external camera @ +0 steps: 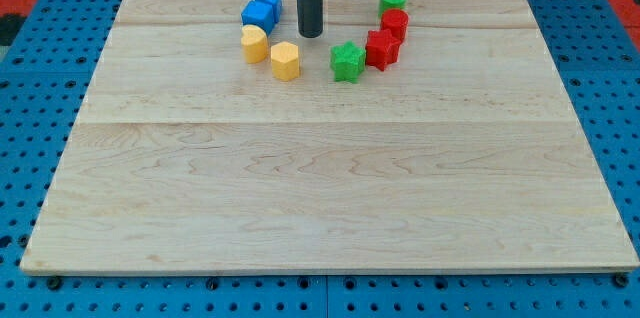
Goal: Slide the red star to right a bit
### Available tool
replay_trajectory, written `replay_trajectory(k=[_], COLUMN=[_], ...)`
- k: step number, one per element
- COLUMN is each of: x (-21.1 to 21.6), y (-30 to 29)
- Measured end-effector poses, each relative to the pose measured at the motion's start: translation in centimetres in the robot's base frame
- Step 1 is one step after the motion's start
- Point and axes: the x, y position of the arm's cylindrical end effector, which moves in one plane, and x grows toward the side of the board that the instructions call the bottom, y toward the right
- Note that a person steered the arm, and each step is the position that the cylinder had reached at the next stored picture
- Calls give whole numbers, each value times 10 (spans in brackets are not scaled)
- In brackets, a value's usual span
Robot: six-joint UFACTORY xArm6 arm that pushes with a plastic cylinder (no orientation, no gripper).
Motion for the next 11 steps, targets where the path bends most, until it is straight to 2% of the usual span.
replay_trajectory(k=[2,3,5,7,10,11], x=[56,67,53,9,22,22], y=[53,75,49,58,104,99])
